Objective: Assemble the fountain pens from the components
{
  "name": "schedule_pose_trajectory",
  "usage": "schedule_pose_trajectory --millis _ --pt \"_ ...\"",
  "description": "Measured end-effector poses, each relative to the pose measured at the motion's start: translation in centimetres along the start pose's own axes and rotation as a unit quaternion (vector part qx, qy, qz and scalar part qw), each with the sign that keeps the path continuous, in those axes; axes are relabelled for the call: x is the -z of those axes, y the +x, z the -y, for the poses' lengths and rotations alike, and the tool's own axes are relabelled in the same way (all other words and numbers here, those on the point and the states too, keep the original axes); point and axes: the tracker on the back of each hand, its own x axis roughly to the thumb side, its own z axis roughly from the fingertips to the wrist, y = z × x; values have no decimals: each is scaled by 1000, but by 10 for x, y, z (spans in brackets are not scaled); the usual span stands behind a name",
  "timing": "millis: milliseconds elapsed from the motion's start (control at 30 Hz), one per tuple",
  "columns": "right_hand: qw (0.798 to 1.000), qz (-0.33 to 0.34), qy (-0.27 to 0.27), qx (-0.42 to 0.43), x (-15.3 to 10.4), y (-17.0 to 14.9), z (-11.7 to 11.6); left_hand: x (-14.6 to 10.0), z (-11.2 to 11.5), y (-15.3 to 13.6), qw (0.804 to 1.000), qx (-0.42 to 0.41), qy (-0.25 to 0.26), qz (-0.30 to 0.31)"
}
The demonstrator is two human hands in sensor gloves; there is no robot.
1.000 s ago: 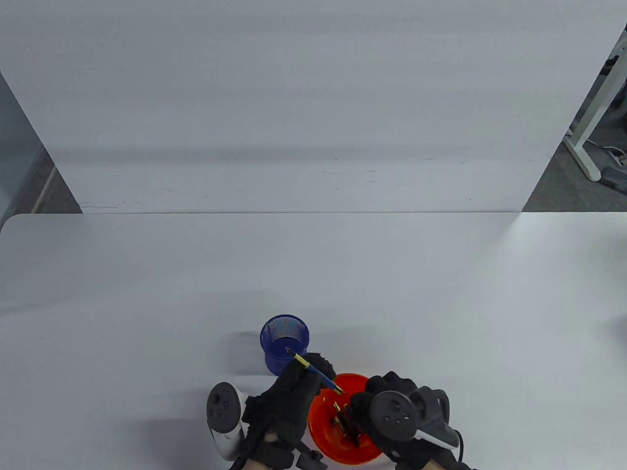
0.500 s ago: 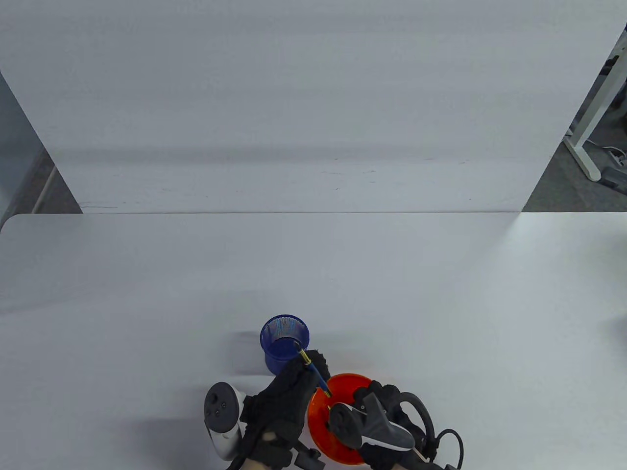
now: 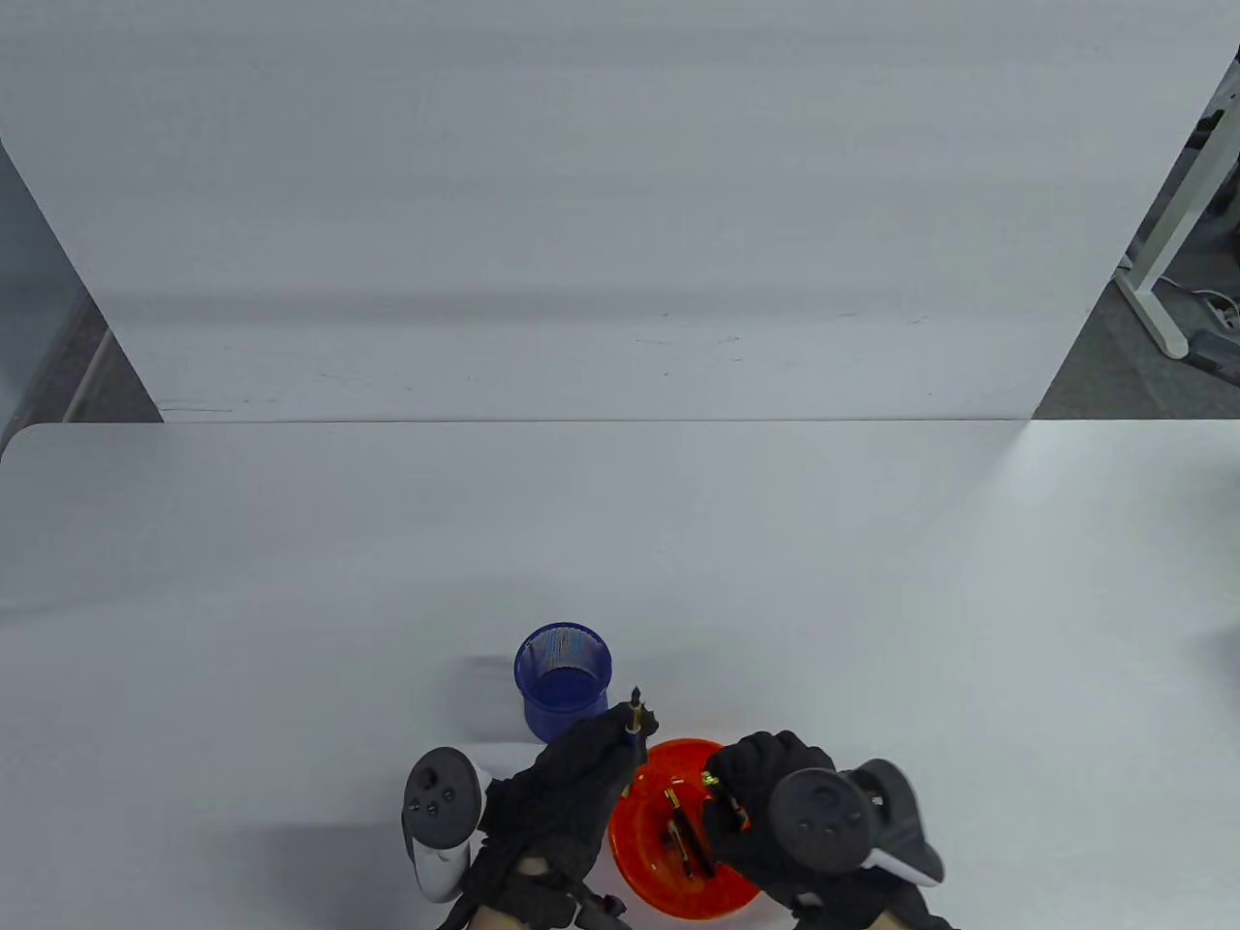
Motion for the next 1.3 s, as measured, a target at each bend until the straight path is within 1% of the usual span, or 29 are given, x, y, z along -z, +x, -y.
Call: schedule_pose_trajectory --millis 33,67,100,133,167,233,267,300,400,533,633,767,867,900,1100,1300 --pt "998 3 -24 56 -2 -10 10 0 2 1 1000 18 -3 1" --pt "991 5 -59 121 -4 -21 20 0 4 2 999 44 -11 5" --pt "986 7 -75 150 -4 -26 23 0 5 3 998 62 -18 5" --pt "970 18 -102 221 -6 -36 28 0 7 5 996 81 -28 4" --pt "953 27 -109 281 -6 -42 29 0 8 6 995 95 -32 6" --pt "928 27 -118 352 -7 -50 30 0 9 8 993 113 -38 8" --pt "922 28 -121 367 -6 -51 30 1 9 8 992 117 -41 8" --pt "922 28 -123 366 -7 -52 30 1 9 8 992 117 -42 7" --pt "935 28 -120 332 -7 -48 30 1 10 8 992 121 -44 8" --pt "937 33 -117 327 -6 -42 27 1 12 9 989 135 -50 10" --pt "946 30 -110 304 -6 -41 25 1 12 10 989 142 -48 15" --pt "947 32 -92 307 -4 -38 20 1 14 9 987 148 -53 17" --pt "955 32 -77 283 -3 -36 14 0 17 10 984 165 -57 20" --pt "955 31 -80 285 -2 -35 14 -1 17 11 983 177 -51 15" --pt "955 28 -80 283 -3 -36 15 -2 19 17 979 197 -38 30" --pt "953 26 -63 295 -2 -36 13 -2 20 17 979 199 -40 35"
